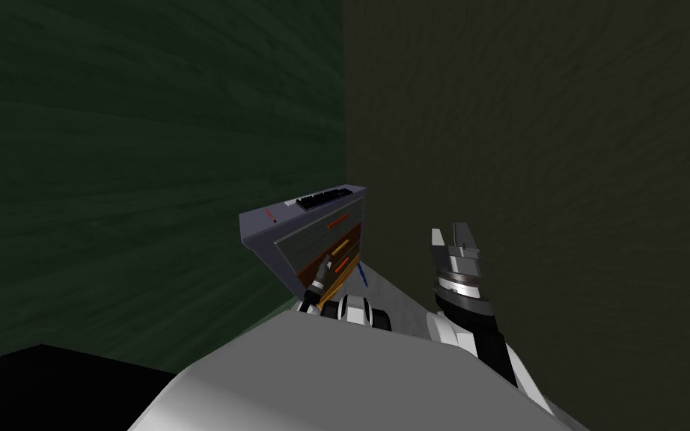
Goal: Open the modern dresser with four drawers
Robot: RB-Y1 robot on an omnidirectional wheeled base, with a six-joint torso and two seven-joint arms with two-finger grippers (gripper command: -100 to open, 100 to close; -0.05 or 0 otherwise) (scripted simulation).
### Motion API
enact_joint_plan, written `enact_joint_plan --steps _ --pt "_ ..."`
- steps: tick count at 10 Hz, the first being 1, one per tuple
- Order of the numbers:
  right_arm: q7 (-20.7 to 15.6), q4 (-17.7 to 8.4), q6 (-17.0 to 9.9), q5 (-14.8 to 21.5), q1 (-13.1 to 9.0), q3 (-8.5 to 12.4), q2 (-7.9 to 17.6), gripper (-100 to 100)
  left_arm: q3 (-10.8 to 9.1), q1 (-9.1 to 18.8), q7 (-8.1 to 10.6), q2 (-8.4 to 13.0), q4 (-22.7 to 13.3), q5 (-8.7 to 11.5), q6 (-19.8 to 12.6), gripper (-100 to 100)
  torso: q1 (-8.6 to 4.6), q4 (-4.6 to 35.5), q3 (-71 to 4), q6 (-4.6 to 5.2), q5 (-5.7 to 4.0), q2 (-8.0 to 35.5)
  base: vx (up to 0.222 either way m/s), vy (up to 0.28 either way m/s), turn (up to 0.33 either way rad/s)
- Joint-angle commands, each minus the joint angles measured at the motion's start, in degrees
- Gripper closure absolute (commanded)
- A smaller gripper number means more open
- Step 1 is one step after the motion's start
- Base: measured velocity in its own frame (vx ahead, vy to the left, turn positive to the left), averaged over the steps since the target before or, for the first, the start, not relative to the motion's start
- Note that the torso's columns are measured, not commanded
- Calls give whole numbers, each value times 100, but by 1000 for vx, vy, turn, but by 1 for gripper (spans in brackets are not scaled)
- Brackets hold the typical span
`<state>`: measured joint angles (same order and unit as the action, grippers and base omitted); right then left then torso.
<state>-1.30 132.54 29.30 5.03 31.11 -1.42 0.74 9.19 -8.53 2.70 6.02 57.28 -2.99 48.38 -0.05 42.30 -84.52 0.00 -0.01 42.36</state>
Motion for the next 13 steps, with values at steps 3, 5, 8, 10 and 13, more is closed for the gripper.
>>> enact_joint_plan --steps 3,5,8,10,13 --pt "0 0 0 0 0 0 0 0 35 141 7 -221 -425 14 90 -100 5 -1 -4 0 1 -7 -10 9 -31" --pt "0 0 0 0 -1 -1 -1 0 -127 482 180 -29 -697 121 51 -100 -7 -1 -4 2 -2 -6 -27 -52 -93" --pt "0 0 0 0 0 -1 -1 0 -225 681 287 93 -848 186 24 -100 9 -2 -5 -1 2 -9 -22 -57 -45" --pt "0 0 0 0 0 0 0 0 -290 814 358 175 -949 228 5 -100 15 -3 -6 -1 4 -10 -17 -33 -42" --pt "0 0 0 0 1 1 0 0 -127 482 180 -29 -697 121 51 100 20 -3 -7 -3 5 -12 8 29 61"
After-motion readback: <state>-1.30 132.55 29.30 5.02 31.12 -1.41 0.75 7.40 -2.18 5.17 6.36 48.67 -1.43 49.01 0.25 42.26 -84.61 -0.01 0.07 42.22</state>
